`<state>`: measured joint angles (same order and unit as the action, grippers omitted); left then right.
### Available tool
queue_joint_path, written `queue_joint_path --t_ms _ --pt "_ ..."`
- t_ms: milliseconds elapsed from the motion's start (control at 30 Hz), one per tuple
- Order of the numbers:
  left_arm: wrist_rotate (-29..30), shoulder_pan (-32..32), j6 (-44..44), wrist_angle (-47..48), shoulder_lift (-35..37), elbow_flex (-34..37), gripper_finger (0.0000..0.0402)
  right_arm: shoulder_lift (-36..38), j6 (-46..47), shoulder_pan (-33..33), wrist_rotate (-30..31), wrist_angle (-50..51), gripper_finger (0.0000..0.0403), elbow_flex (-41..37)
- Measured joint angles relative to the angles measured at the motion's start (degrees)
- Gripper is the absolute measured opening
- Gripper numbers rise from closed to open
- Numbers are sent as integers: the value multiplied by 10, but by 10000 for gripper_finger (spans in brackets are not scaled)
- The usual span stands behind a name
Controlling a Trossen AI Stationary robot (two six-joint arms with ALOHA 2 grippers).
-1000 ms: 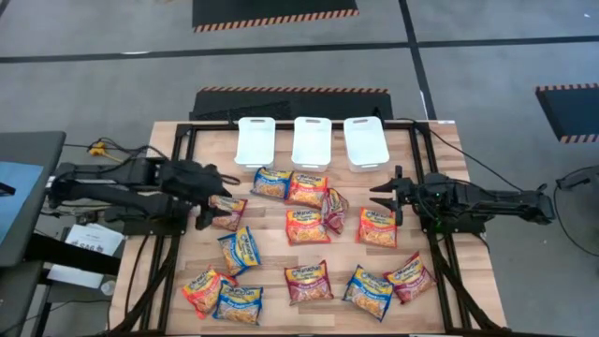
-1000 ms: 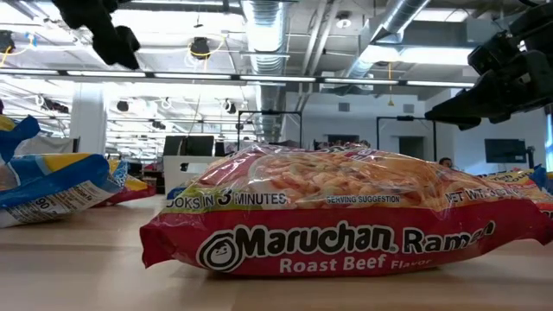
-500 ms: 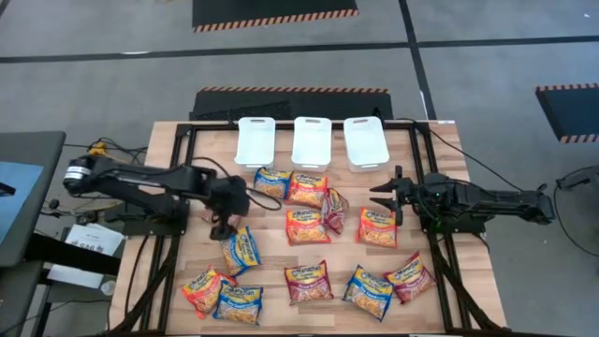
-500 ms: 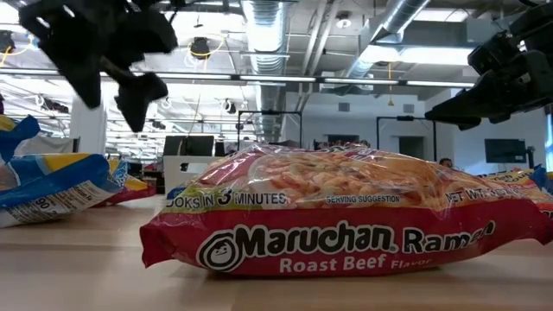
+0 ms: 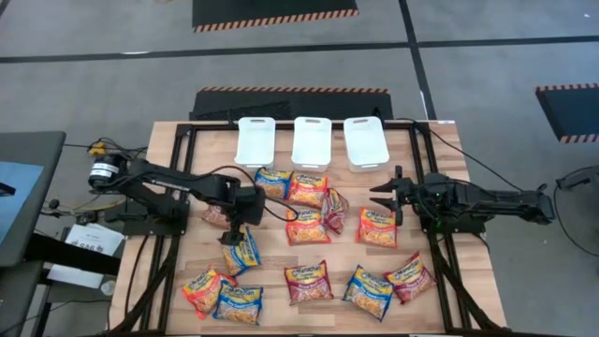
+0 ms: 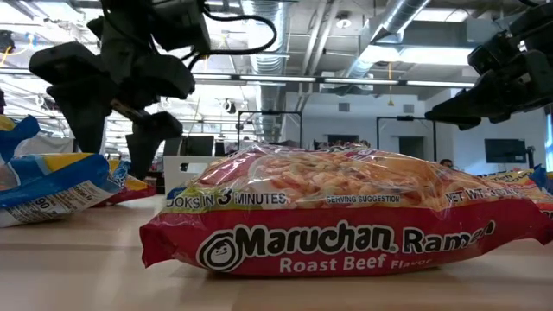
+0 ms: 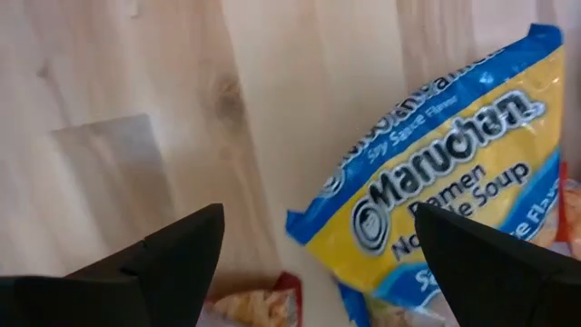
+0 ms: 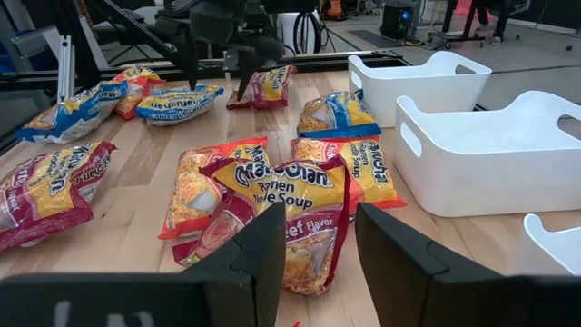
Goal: Sort Maruchan noodles
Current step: Put the blue noodle pack into the left white bin
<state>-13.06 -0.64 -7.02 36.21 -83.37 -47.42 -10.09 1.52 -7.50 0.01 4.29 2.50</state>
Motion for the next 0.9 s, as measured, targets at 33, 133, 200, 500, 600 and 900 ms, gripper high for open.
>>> queue_joint_path --t_ms 33,133,200,500,600,900 --pt "-7 0 -1 -3 -5 0 348 0 0 0 0 0 159 0" --pt "-33 0 3 -1 -23 0 348 0 0 0 0 0 159 0" --pt "-47 0 7 0 -36 0 348 0 0 0 0 0 159 0" --pt "-91 0 23 -12 -78 0 348 0 0 0 0 0 159 0" --pt "-92 0 28 -13 -78 0 337 0 0 0 0 0 159 0" --pt "-115 -1 31 -22 -78 0 204 0 0 0 0 0 159 0"
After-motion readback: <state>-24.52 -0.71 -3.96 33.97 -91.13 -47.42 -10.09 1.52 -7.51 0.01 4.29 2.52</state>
